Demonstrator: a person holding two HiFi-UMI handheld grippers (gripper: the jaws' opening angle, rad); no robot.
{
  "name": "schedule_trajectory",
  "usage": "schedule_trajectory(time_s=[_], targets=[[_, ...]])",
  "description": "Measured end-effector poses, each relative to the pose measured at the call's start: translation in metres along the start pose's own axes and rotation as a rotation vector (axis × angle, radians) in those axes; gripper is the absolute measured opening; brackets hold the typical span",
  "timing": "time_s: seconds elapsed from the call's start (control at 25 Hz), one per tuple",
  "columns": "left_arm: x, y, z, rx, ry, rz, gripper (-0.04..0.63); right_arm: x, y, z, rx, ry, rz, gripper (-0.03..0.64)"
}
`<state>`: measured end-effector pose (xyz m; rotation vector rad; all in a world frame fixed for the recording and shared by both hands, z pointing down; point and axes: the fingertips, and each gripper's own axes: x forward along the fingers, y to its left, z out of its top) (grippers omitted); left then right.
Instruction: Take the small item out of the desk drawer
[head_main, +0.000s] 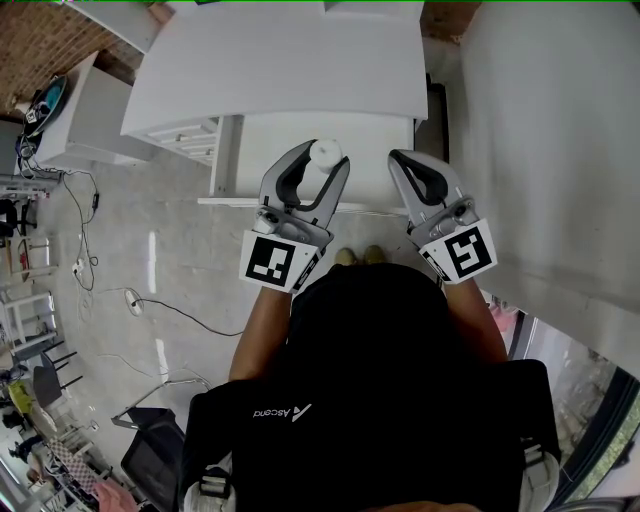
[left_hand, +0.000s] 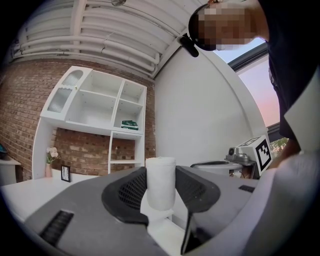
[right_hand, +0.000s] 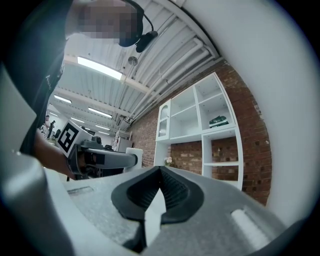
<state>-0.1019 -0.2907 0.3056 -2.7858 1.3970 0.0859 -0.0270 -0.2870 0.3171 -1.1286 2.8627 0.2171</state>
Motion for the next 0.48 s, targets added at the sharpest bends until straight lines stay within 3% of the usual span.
schedule_trajectory(time_s=[0.48], targets=[[0.0017, -0.0083, -0.0005, -0.008, 0.006, -0.013, 0.173, -0.0074, -0.0025, -0.0008, 0.003, -0.004, -0.013, -0.002]])
